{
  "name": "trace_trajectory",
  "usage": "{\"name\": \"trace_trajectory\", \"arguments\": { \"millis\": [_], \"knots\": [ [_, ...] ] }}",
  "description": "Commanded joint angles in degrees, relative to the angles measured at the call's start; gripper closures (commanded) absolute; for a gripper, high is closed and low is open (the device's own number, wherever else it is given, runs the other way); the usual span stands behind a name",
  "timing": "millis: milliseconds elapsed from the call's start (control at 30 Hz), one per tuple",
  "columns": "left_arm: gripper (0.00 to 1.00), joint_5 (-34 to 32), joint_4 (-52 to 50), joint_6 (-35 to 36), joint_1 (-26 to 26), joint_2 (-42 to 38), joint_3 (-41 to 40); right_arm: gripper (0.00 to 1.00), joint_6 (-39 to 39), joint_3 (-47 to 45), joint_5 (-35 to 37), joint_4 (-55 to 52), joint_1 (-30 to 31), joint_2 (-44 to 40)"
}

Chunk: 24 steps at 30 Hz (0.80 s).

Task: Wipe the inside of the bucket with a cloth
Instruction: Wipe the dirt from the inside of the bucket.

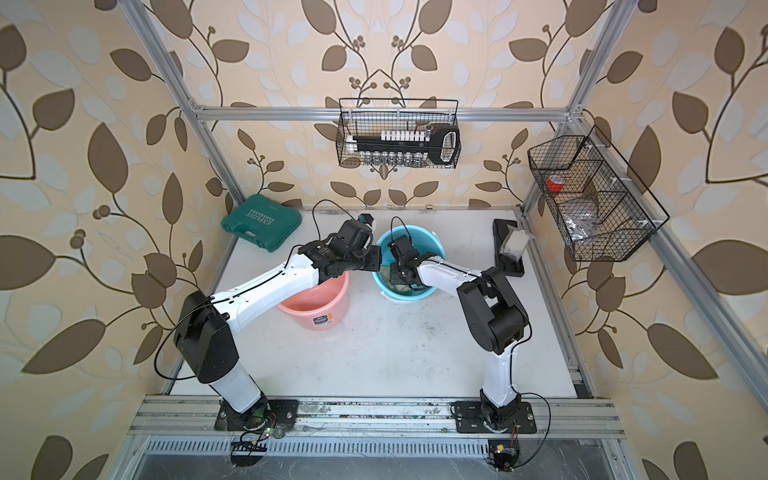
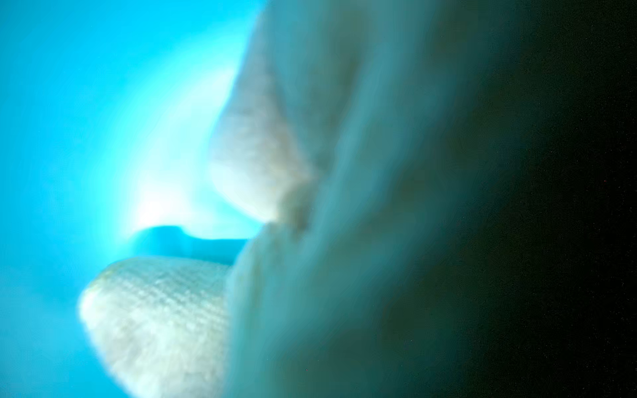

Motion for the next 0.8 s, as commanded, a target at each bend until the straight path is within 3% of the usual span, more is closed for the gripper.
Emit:
{"name": "trace_trajectory", "arguments": {
  "millis": [0,133,533,767],
  "knots": [
    [1.0,8.9,-10.9,-0.1,-1.6,2.1,0.0,1.0,0.8,-1.6,-11.9,11.4,-2.0,-0.6],
    [1.0,10.4,-10.3,-1.5,-1.6,2.3,-0.1,1.0,1.1,-2.3,-18.4,15.2,-3.3,-0.2],
    [1.0,11.4,-10.6,-3.8,-1.5,0.9,-1.5,1.0,3.1,-4.9,-15.1,20.7,-3.7,-4.4],
    [1.0,12.6,-11.6,-5.6,-1.5,1.8,-0.7,1.0,0.4,-4.7,0.6,14.2,-0.5,-7.2]
  ]
}}
